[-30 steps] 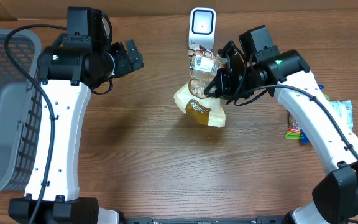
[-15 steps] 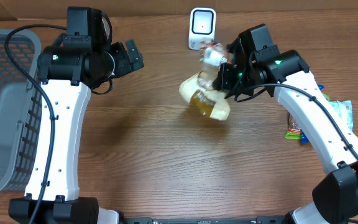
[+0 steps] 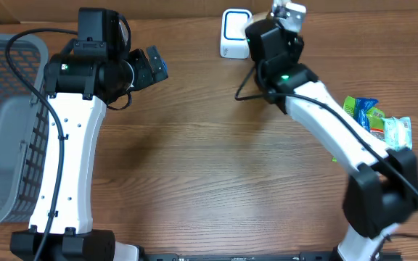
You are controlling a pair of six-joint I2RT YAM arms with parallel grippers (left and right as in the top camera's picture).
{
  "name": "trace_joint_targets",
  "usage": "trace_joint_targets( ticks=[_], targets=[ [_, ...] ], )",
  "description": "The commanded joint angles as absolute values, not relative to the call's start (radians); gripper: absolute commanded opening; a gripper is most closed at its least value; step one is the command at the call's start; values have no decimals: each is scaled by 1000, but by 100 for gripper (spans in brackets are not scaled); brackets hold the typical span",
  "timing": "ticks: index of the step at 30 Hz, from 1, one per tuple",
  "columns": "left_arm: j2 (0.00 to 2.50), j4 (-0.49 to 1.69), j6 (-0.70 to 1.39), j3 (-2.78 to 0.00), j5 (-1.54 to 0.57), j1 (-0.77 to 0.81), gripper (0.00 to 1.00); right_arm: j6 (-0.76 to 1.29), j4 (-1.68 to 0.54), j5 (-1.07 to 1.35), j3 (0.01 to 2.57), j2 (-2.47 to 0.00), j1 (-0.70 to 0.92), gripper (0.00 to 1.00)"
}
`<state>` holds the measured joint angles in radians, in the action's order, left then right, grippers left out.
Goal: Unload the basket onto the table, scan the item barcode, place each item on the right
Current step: 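Hold the clear bag against the white scanner with the right gripper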
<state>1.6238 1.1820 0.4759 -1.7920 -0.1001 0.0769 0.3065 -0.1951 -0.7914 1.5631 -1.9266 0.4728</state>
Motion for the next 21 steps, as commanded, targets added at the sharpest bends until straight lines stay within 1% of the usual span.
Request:
trace_joint_targets(
  ticks=[1,2,4,6,8,11,13,21],
  targets=[
    [1634,1178,479,-1796,-93,79,100,-38,-5,-1041,1573,-2011,470,4],
    [1634,1178,479,-1796,-93,79,100,-120,105,-1090,1573,-2043,470,4],
    [1634,1178,479,-1796,-93,79,100,-366,378,-1129,1573,-2112,467,4],
    [1634,1178,479,-1796,-93,79,100,-601,615,-1092,1573,-2174,464,4],
    [1634,1178,479,-1796,-93,79,100,-786,763,-1016,1573,-2231,463,4],
    [1634,1178,479,-1796,-93,79,100,-974,803,-912,1573,-2295,463,4],
    [1634,1178,479,-1796,-93,79,100,-1045,804,-873,1573,-2334,461,4],
    [1634,1178,479,-1796,-93,79,100,-1060,859,-845,1573,-2379,435,4]
  ],
)
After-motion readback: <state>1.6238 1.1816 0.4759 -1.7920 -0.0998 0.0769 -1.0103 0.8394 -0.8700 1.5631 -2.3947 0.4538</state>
